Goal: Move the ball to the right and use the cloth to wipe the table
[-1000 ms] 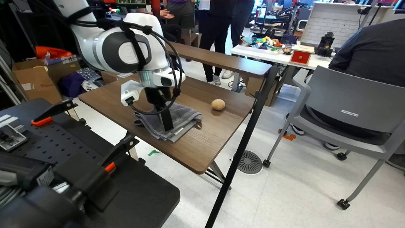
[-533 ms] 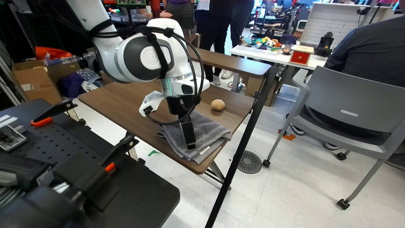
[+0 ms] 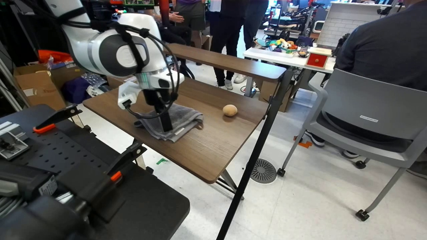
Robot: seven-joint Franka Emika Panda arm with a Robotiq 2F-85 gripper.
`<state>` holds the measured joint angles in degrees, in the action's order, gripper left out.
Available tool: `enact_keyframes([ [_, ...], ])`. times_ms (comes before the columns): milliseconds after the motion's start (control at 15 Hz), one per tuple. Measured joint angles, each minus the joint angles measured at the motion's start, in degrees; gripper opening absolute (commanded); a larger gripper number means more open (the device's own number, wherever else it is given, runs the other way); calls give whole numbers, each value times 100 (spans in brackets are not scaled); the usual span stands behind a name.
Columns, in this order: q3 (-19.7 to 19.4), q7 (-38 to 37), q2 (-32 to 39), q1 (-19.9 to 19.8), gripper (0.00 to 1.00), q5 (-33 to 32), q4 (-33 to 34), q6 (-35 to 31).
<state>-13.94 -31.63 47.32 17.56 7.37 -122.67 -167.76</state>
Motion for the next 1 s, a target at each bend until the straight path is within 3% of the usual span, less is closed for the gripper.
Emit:
enact_keyframes([
  [200,813,2,-52,-11,100,257,109,-110],
  [333,1005,-8,35,-13,100,402,349,-105],
  [733,675,-207,658,-405,100,607,1557,-44],
  [1000,770,-263,903,-485,100,607,2081,-3],
])
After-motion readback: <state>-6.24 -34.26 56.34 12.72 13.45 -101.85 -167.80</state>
